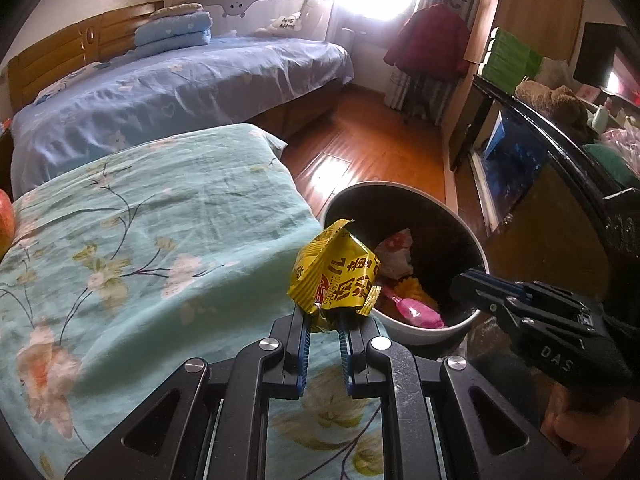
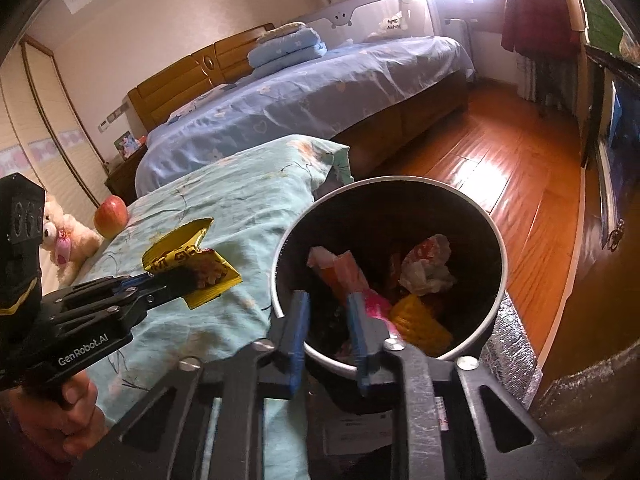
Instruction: Collect trash
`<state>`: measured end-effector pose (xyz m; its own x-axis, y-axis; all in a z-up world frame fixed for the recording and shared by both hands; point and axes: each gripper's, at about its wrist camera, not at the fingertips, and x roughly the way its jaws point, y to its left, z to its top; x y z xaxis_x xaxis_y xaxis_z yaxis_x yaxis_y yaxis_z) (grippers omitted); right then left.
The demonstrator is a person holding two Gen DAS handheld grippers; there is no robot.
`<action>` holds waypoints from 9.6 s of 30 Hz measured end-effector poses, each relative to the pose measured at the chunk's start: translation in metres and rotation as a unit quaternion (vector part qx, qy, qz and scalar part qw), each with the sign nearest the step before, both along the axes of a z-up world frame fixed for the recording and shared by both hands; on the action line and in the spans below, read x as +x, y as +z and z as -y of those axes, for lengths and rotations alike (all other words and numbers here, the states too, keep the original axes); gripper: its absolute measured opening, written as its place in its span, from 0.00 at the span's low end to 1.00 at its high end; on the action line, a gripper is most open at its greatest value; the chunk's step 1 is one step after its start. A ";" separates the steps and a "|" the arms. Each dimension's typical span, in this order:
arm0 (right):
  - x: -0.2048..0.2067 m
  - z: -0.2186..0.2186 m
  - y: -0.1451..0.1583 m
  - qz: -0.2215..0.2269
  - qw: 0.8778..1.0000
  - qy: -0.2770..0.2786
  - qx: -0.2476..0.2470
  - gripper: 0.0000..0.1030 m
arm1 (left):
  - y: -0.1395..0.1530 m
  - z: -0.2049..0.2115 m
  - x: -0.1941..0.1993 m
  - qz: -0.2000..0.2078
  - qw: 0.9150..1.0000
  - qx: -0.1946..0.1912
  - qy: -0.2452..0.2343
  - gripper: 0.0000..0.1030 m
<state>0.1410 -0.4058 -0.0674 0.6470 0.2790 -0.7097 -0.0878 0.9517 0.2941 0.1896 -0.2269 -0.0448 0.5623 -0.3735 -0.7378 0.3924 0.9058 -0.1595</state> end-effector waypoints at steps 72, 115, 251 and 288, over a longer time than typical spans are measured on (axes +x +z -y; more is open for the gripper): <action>0.002 0.048 -0.009 -0.011 0.999 -0.050 0.012 0.17 | -0.010 0.073 0.040 -0.012 0.999 0.010 -0.049 0.18; -0.014 -0.011 0.014 0.030 0.999 -0.024 0.010 0.80 | 0.017 -0.065 -0.059 0.043 0.996 -0.010 0.083 0.62; -0.065 -0.119 0.060 0.197 0.979 0.022 -0.055 1.00 | 0.038 -0.128 -0.165 0.228 0.946 0.037 0.228 1.00; -0.066 -0.127 0.054 0.188 0.980 0.025 -0.054 1.00 | 0.031 -0.131 -0.154 0.219 0.949 0.037 0.223 1.00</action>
<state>0.0754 -0.2787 -0.0136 0.8559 0.2532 -0.4509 -0.2181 0.9673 0.1293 0.0361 -0.0957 -0.0135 0.9116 0.0175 -0.4108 -0.0190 0.9998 0.0004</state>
